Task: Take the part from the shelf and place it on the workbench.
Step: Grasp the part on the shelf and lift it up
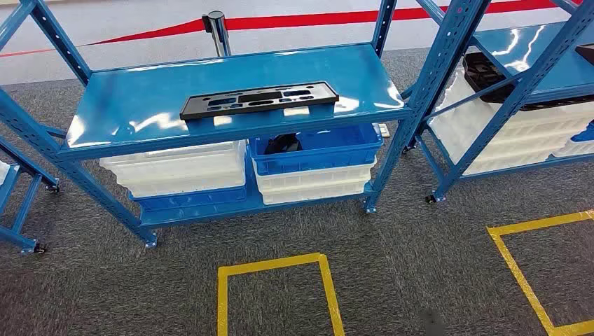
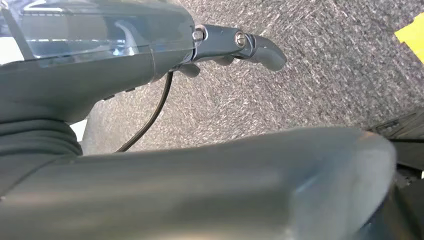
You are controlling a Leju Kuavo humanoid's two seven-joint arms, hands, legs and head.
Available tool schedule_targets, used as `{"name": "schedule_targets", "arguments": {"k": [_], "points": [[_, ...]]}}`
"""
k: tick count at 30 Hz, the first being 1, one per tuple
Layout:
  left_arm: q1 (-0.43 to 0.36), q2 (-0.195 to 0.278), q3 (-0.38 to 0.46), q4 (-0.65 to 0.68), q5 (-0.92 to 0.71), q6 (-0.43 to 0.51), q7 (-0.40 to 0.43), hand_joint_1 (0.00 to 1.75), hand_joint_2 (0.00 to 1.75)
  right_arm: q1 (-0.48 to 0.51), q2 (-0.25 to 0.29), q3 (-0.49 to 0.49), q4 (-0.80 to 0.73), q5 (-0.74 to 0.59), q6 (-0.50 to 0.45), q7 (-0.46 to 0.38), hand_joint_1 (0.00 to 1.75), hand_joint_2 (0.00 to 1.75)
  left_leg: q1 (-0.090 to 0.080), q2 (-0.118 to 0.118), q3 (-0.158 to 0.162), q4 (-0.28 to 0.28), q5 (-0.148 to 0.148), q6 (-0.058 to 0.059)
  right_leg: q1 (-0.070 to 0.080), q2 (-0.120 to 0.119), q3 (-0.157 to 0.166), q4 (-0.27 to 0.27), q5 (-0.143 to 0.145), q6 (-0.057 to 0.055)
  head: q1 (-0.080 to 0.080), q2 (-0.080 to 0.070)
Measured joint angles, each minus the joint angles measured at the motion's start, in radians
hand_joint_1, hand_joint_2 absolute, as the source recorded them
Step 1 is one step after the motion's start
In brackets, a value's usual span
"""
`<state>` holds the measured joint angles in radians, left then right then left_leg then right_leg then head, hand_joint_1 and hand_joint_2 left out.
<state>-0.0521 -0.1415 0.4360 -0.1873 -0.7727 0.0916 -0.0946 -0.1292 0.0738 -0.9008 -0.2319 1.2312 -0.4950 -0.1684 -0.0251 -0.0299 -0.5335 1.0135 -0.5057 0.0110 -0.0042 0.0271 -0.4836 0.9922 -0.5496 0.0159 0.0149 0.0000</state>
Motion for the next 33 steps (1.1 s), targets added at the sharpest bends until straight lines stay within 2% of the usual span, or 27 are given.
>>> {"name": "schedule_targets", "arguments": {"k": [8, 17, 22, 33], "points": [[-0.003, 0.0, 0.0, 0.0, -0.023, -0.015, 0.001, 0.0, 0.0, -0.106, -0.064, 0.053, -0.049, 0.018, -0.056, -0.071, 0.0, 0.0, 0.0, 0.0, 0.0, 0.001, 0.0, 0.0, 0.0, 0.0, 0.0, 0.0, 0.001, 0.001, 0.0, 0.0], [-0.006, 0.0, 0.0, 0.0, -0.061, -0.029, 0.014, 0.0, 0.0, -0.222, -0.107, 0.201, -0.137, 0.012, -0.067, -0.126, 0.0, 0.0, 0.0, 0.0, 0.0, 0.001, 0.0, 0.0, 0.0, 0.0, 0.0, 0.0, 0.001, 0.001, 0.0, 0.0], [-0.017, 0.0, 0.0, 0.0, -0.085, -0.041, 0.02, 0.0, 0.0, -0.29, -0.107, 0.33, -0.193, 0.029, -0.062, -0.108, 0.0, 0.0, 0.0, 0.0, 0.0, 0.001, 0.001, 0.0, 0.0, 0.0, 0.0, 0.0, 0.001, 0.001, 0.0, 0.0], [-0.036, -0.005, 0.0, 0.0, -0.143, -0.067, 0.02, 0.0, 0.0, -0.395, -0.077, 0.706, -0.316, 0.073, 0.009, -0.034, 0.0, 0.0, 0.0, 0.0, 0.0, 0.001, 0.001, 0.0, 0.0, 0.0, 0.0, 0.001, 0.001, 0.001, 0.0, 0.0]]}}
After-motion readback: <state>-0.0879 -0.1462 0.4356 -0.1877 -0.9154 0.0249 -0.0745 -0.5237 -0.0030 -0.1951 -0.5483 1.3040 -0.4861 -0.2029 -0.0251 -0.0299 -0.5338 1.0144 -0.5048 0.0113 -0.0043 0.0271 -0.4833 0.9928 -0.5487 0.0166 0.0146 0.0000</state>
